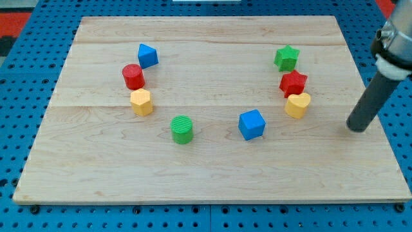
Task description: Point your arm at yellow heart
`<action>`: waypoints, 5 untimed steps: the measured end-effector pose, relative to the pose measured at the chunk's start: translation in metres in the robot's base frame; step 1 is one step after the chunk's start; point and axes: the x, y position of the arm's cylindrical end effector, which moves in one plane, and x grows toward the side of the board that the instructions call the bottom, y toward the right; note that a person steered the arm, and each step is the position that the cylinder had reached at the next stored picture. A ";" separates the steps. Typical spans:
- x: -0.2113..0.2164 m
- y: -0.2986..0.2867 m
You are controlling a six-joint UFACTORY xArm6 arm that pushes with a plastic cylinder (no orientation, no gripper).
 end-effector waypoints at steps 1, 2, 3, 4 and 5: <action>0.011 -0.043; -0.037 -0.046; -0.072 0.004; -0.134 0.013; -0.164 -0.026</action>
